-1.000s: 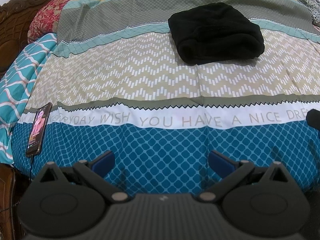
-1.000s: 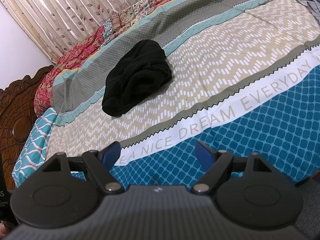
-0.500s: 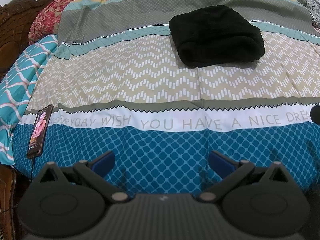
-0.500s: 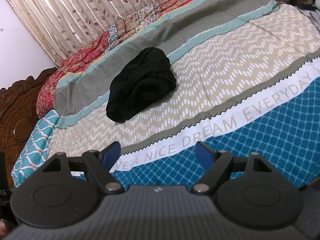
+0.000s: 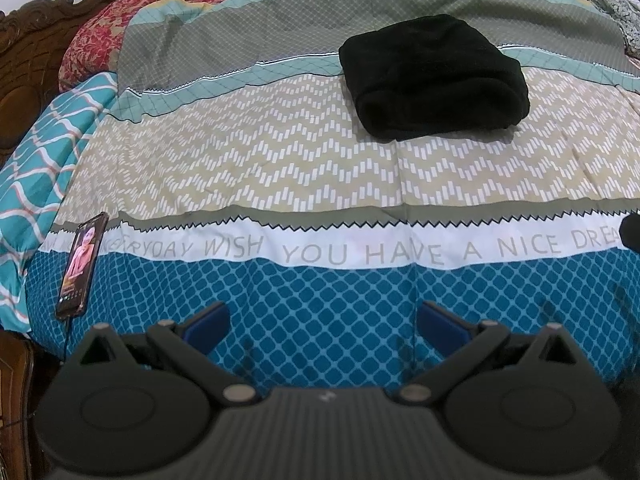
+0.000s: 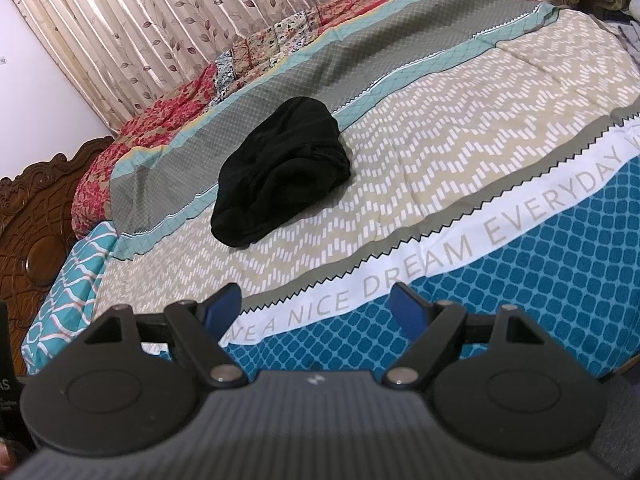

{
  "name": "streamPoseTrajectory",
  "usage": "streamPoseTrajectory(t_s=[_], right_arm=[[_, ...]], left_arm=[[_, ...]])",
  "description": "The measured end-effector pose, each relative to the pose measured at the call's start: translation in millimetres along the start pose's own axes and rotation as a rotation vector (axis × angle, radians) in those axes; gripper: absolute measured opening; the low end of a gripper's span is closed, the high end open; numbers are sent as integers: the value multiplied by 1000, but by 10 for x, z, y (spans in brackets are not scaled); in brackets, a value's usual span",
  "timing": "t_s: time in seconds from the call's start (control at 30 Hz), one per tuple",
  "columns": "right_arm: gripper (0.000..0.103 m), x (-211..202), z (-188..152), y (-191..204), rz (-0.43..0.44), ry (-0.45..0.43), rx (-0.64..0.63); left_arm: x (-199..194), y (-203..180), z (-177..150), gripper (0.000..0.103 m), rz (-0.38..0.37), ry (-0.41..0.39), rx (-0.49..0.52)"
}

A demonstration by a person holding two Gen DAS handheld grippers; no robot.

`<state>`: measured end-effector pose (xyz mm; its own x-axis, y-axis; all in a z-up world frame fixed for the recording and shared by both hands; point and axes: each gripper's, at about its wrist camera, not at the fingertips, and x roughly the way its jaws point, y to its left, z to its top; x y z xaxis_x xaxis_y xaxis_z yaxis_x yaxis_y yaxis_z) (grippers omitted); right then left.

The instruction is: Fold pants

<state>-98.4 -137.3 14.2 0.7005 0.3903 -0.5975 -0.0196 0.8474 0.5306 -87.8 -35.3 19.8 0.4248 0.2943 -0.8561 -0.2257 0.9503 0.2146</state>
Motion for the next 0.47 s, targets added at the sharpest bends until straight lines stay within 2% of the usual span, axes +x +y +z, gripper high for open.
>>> streamPoseTrajectory(t_s=[0.47], right_arm=[[83, -13, -4, 17, 3, -9, -14]], left_arm=[[-65, -46, -29, 103, -38, -31, 6]])
